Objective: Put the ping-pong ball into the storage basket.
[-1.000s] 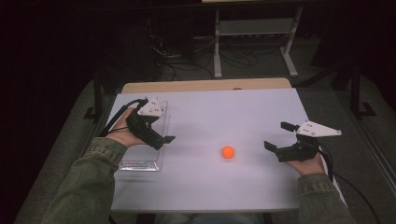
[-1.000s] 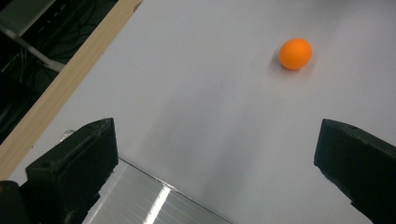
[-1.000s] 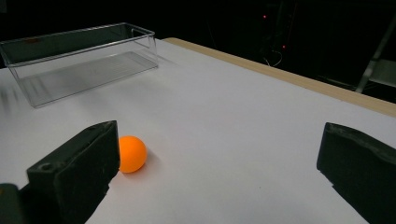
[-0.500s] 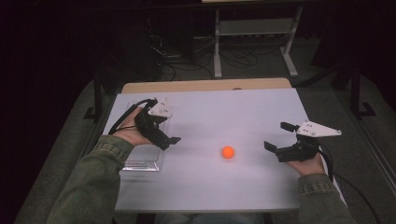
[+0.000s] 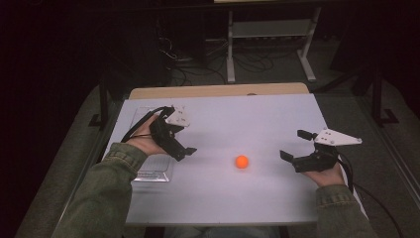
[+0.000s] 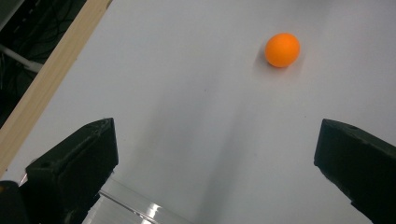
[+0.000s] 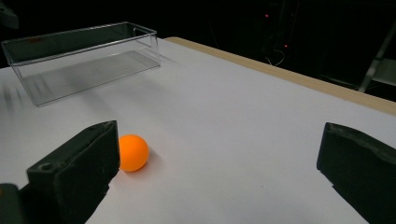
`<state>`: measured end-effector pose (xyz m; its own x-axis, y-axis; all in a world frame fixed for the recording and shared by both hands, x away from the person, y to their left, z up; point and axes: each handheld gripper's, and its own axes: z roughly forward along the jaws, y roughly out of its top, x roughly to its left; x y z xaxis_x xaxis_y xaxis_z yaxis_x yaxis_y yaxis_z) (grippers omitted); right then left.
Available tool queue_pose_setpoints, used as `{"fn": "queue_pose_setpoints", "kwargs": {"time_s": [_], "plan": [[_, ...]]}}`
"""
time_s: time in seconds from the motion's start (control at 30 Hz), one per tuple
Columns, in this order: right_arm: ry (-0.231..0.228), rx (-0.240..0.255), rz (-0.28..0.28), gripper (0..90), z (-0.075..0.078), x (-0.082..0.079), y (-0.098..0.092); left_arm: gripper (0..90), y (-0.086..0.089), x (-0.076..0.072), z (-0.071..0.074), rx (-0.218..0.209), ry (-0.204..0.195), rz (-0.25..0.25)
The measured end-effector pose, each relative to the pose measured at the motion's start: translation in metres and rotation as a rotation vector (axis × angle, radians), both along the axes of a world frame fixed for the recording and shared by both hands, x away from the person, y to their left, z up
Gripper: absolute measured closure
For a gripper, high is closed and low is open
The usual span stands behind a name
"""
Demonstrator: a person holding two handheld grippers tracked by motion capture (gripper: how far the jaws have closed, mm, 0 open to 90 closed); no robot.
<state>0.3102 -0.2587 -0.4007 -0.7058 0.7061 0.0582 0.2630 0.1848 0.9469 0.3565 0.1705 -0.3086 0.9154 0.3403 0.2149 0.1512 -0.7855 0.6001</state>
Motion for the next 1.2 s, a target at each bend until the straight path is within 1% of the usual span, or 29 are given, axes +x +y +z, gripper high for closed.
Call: {"fn": "queue_pose_setpoints", "kwargs": {"time_s": [0.27,0.33,0.43,0.57,0.63,0.77,0.8,1.2], "plan": [[0.003,-0.005,0.003,0.0,0.000,0.000,0.000,0.0,-0.005,0.002,-0.002,0.008,0.004,-0.005],[0.004,-0.004,0.005,0.0,0.000,0.000,0.001,0.0,-0.007,0.003,-0.003,0.016,0.003,-0.011],[0.004,-0.007,0.007,0.0,-0.001,0.000,0.001,0.0,-0.011,0.003,-0.004,0.016,0.004,-0.016],[0.004,-0.007,0.009,0.0,-0.001,0.000,0.001,0.0,-0.017,0.003,-0.004,0.018,-0.005,-0.024],[0.004,-0.007,0.009,0.0,-0.001,0.000,0.001,0.0,-0.020,0.003,-0.004,0.023,-0.011,-0.037],[0.005,-0.008,0.010,0.0,-0.001,0.000,0.001,0.0,-0.027,0.002,-0.005,0.031,-0.006,-0.052],[0.005,-0.009,0.010,0.0,-0.001,0.000,0.001,0.0,-0.029,0.003,-0.006,0.038,-0.005,-0.056],[0.006,-0.009,0.013,0.0,-0.001,0.000,0.002,0.0,-0.040,0.004,-0.012,0.060,0.001,-0.075]]}}
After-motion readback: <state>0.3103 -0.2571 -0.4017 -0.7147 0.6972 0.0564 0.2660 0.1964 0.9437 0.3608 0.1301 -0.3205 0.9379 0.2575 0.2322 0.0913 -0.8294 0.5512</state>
